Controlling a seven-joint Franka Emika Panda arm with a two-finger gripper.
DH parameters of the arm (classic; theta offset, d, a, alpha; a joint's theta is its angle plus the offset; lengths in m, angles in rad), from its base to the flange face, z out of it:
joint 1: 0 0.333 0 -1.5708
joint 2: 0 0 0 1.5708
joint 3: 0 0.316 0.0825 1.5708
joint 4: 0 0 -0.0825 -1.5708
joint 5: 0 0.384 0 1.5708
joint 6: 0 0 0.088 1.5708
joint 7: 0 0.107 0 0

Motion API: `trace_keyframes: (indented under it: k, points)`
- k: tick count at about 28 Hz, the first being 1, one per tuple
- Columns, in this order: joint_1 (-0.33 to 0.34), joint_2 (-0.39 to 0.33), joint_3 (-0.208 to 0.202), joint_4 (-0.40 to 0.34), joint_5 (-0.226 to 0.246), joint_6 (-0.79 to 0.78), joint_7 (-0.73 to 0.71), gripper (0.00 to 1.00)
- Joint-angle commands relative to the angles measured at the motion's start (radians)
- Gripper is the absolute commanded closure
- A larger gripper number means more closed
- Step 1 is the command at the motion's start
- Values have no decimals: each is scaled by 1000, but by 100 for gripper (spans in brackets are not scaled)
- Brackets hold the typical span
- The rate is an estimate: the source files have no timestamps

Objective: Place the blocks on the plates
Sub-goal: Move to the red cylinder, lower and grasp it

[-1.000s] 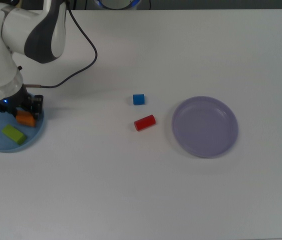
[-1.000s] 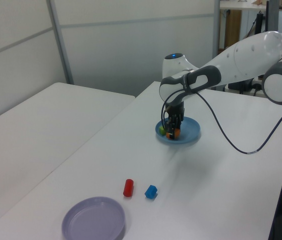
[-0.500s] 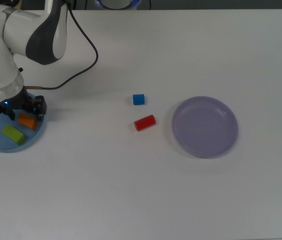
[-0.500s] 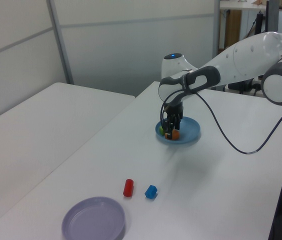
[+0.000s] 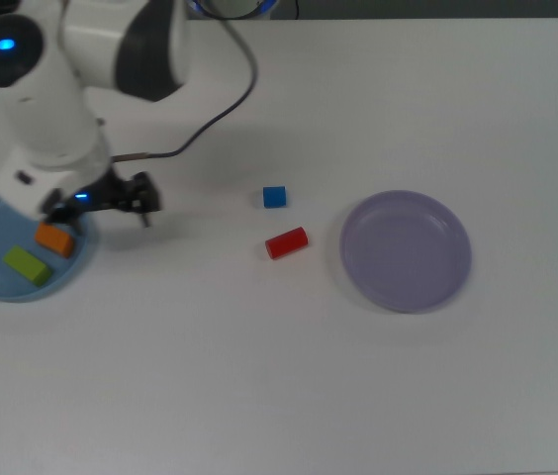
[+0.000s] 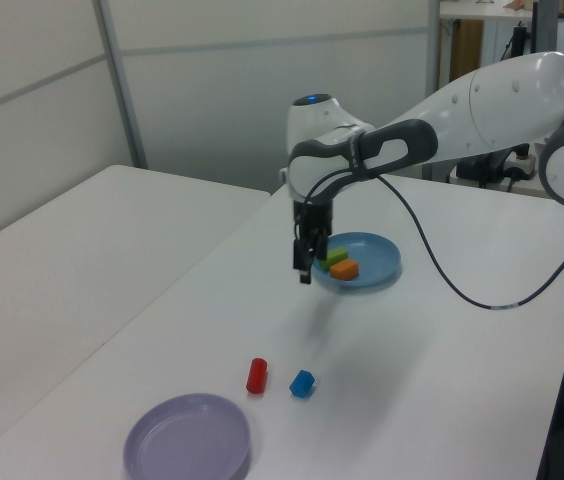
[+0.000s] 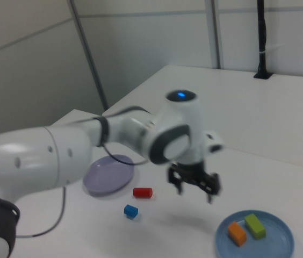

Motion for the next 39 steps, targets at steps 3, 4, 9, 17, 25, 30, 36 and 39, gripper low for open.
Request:
trace_keyframes:
  k: [3,4,9,17,25,30,36,39]
  points:
    - [137,-32,35,-25,-1,-64,11,0]
    - [151,-30,35,-26,-2,-64,17,0]
    - [220,-9,35,-28,-16,-49,46,0]
    - [279,63,34,-25,-126,28,129,0]
    - [302,96,35,-25,-173,74,151,0]
    - [299,82,35,-25,-171,66,140,0]
    - [299,79,35,-25,-169,71,141,0]
    - [300,85,35,-25,-169,74,141,2]
